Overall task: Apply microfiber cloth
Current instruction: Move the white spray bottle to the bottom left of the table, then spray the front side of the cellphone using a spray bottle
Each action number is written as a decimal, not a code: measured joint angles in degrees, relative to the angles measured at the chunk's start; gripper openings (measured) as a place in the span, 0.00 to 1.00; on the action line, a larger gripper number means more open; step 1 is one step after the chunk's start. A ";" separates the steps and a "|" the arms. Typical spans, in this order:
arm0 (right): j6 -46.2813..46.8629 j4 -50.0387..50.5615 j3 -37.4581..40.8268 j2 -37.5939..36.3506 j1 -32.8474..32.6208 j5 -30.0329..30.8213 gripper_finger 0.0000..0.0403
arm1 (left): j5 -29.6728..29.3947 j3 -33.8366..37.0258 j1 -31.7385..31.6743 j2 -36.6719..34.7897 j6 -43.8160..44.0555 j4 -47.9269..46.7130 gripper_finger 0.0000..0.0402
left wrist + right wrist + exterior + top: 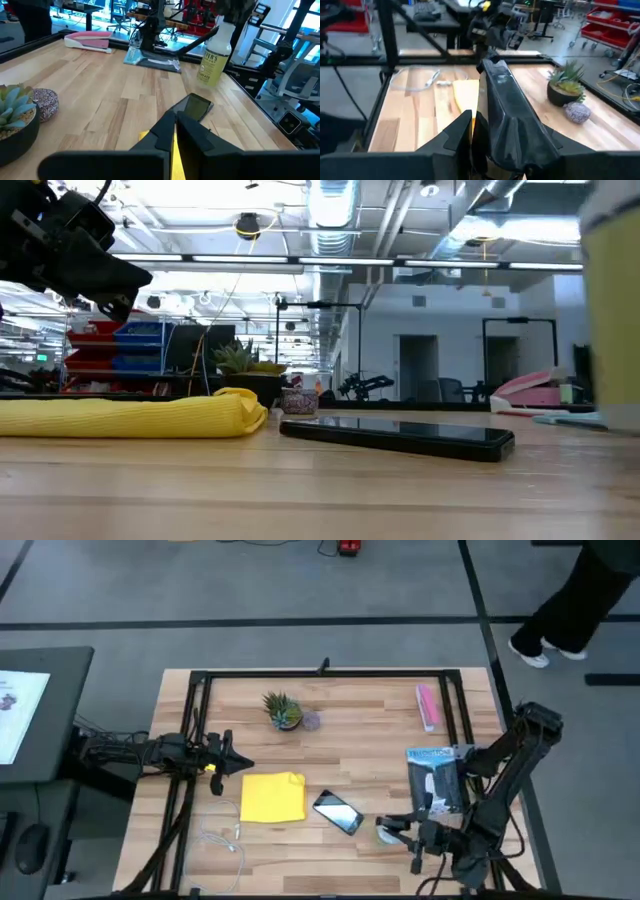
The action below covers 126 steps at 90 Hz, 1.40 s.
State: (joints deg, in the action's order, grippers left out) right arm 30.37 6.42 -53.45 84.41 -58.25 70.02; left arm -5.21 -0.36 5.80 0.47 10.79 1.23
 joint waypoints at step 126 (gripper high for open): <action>-6.07 0.70 0.04 -16.57 -2.56 -5.50 0.57 | -2.97 -1.33 -0.02 1.51 -5.27 5.64 0.07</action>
State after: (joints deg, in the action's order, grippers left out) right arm 24.31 7.12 -53.41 67.84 -60.81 64.52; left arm -8.18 -1.69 5.78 1.98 5.52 6.88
